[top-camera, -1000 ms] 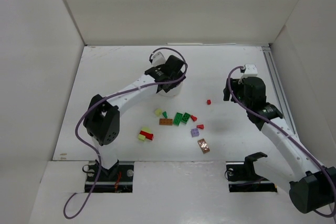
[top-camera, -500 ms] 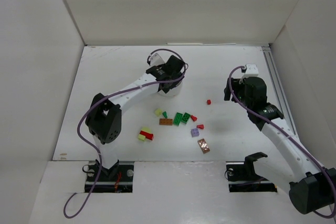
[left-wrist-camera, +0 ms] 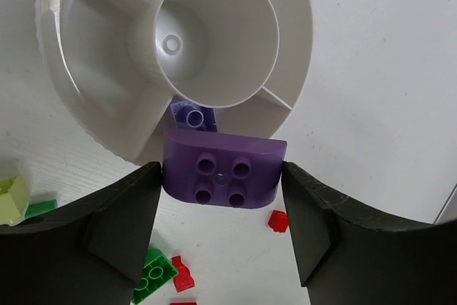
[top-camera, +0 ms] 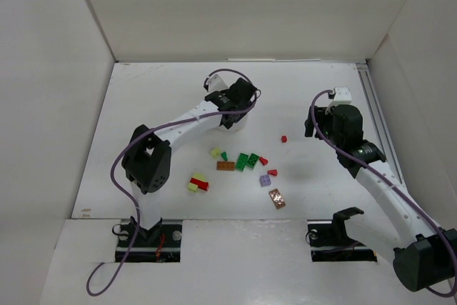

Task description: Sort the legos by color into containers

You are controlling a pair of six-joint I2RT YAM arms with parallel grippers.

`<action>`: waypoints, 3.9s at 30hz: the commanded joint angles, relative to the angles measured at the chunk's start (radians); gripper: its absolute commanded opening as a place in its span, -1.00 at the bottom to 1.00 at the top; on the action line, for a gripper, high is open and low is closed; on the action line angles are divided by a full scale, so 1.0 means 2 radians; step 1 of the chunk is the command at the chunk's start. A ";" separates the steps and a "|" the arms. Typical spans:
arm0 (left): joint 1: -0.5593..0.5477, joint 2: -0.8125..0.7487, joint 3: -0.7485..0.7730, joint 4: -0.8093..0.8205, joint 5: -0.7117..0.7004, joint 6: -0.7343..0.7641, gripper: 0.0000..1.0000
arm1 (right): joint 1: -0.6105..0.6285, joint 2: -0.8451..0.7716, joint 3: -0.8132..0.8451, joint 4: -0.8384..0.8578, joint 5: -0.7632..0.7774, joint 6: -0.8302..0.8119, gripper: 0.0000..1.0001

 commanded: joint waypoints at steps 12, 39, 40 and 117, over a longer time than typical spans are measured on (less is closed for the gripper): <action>-0.006 -0.003 0.024 -0.012 -0.036 -0.026 0.47 | -0.004 -0.010 0.003 0.014 0.002 -0.005 0.56; -0.066 -0.382 -0.256 0.049 -0.015 0.203 1.00 | 0.270 0.085 -0.002 -0.074 -0.037 0.046 0.76; -0.066 -0.399 -0.268 0.033 -0.015 0.195 1.00 | 0.286 0.092 -0.002 -0.074 -0.037 0.055 0.73; 0.095 -0.406 -0.383 0.116 0.188 0.312 1.00 | 0.192 0.390 0.345 0.042 -0.037 -0.097 0.40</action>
